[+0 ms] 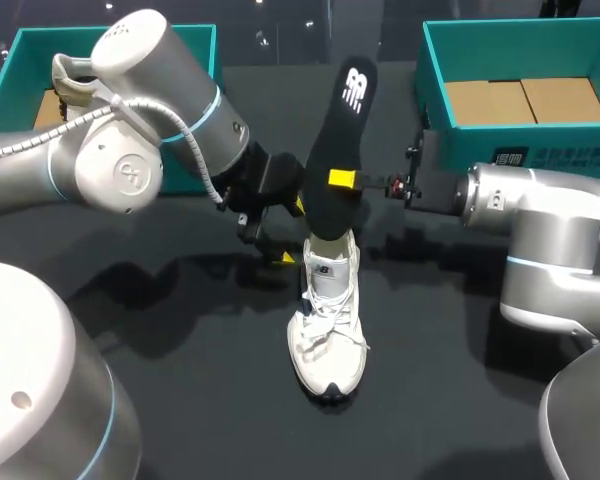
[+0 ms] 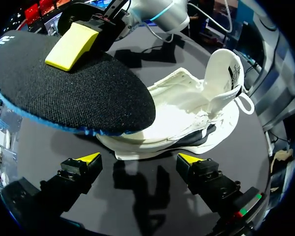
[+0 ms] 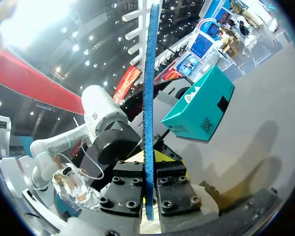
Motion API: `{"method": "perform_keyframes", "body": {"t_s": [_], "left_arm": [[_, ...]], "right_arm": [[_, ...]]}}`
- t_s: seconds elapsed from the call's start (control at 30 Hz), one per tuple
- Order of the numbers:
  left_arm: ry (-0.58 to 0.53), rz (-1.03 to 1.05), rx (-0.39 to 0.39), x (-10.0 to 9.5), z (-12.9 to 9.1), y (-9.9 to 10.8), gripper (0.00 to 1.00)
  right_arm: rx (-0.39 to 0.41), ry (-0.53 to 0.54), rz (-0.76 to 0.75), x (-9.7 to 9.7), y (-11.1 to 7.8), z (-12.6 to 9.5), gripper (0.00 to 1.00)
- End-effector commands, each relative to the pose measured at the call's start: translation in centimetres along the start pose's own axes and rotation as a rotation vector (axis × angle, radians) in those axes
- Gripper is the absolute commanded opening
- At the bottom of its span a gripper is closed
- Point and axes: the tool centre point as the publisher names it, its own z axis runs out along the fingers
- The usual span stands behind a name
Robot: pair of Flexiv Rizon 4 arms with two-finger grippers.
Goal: Take the shoe out of the shoebox, open the shoe tongue, remove and reinsert the insole, then place the shoe into the shoebox
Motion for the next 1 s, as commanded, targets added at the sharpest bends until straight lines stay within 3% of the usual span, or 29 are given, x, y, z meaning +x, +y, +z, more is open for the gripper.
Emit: {"method": "perform_keyframes", "body": {"t_s": [0.03,0.2,0.3,1.0], "left_arm": [[-0.001,0.001,-0.002,0.0,0.0,0.0,1.00],[-0.001,0.001,-0.002,0.0,0.0,0.0,1.00],[-0.001,0.001,-0.002,0.0,0.0,0.0,1.00],[-0.001,0.001,-0.002,0.0,0.0,0.0,1.00]], "right_arm": [[0.007,0.018,-0.020,-0.6,0.0,0.2,0.00],[0.014,0.086,-0.071,-1.0,-0.3,-0.4,0.00],[0.016,0.129,-0.087,-0.3,-0.3,-1.2,0.00],[0.031,0.095,-0.097,-0.5,-0.6,-0.4,0.00]]}}
